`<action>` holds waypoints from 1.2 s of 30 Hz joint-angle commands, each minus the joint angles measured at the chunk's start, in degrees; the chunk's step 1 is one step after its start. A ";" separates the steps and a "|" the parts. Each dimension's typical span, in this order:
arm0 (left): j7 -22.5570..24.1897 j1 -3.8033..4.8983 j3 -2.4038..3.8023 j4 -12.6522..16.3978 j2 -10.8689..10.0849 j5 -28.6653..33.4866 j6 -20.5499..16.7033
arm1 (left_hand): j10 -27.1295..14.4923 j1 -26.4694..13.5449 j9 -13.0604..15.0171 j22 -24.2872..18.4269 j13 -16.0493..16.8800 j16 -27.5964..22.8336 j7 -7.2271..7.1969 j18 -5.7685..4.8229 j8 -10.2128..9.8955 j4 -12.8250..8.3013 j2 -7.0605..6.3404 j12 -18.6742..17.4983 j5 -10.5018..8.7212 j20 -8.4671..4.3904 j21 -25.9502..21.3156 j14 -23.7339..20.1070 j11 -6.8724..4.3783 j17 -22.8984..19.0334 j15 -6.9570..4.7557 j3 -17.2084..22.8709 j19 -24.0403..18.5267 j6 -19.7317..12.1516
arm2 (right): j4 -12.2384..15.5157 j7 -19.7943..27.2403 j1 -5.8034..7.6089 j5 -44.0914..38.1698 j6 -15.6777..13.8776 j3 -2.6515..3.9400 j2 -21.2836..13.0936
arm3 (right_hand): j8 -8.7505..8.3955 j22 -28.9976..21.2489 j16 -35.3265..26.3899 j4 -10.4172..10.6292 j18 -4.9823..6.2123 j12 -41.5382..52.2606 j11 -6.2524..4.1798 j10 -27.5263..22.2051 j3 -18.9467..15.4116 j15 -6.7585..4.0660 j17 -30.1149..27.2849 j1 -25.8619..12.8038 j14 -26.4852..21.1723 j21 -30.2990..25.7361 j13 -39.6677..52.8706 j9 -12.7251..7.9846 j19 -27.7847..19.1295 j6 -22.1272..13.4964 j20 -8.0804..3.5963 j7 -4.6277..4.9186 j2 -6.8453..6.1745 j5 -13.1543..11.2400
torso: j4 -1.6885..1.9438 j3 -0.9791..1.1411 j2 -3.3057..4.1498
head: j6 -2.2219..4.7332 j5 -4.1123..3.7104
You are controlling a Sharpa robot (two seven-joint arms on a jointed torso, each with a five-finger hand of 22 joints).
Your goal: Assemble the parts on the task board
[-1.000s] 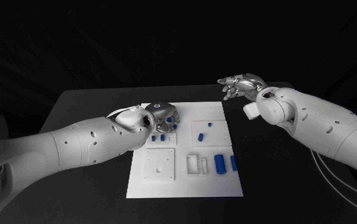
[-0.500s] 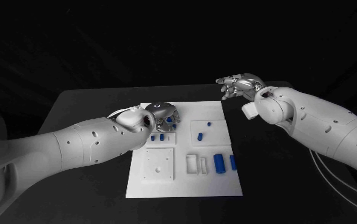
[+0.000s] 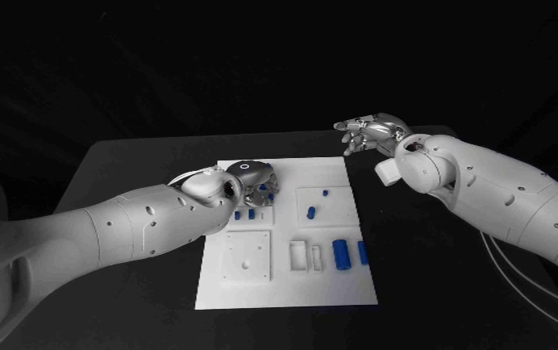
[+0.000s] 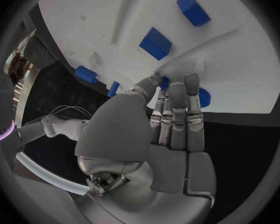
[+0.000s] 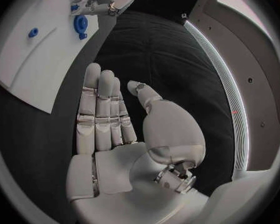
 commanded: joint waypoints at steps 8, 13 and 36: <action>-0.15 -0.65 -0.27 -0.68 0.05 -0.16 2.19 | 0.79 0.32 -0.03 1.29 -0.07 -0.14 0.44 0.13 -0.18 -0.20 1.12 -0.29 0.33 0.05 0.84 0.24 0.15 0.09 -0.14 0.75 -0.51 0.98 | 0.26 0.20 0.02 0.07 0.87 0.04 -0.09 | -0.14 -0.14 0.31 -0.25 -0.74 0.18 -0.03 0.00 0.19 0.04 -0.09 0.28 -0.35 0.39 -0.13 0.03 0.09 0.21 0.14 0.12 -0.30 0.19 | 0.05 0.00 -0.05 | -0.11 -0.16; -0.52 -0.69 -0.27 -0.70 -0.05 -0.17 2.91 | 1.83 0.54 0.05 1.32 -0.06 0.38 0.97 0.47 -0.03 -0.27 1.89 -0.25 0.38 0.05 1.69 0.95 0.05 0.26 -0.17 0.78 0.21 2.61 | 0.31 0.23 0.02 0.06 1.03 0.04 -0.15 | -0.14 -0.22 0.37 -0.25 -0.75 0.24 -0.07 0.10 0.20 0.02 -0.12 0.28 -0.34 0.47 -0.19 0.05 0.12 0.47 0.12 0.05 -0.27 0.22 | 0.06 0.02 -0.03 | -0.13 -0.28; 0.53 -0.91 -0.24 -0.05 -0.46 0.42 1.92 | 9.61 1.61 0.40 1.12 0.19 -0.54 -0.54 -1.09 -0.12 -2.64 5.19 -0.22 0.58 -2.15 3.98 3.96 -2.72 0.64 -2.40 -4.38 1.65 8.69 | 0.46 1.55 0.02 0.02 -0.87 0.04 -0.15 | -0.16 -0.42 0.44 -0.25 -0.78 0.21 -0.18 0.25 0.44 -0.06 -0.24 0.08 -0.35 0.67 -0.44 0.05 0.10 1.04 0.03 -0.10 -0.45 2.23 | 0.04 0.01 0.02 | 0.18 -0.05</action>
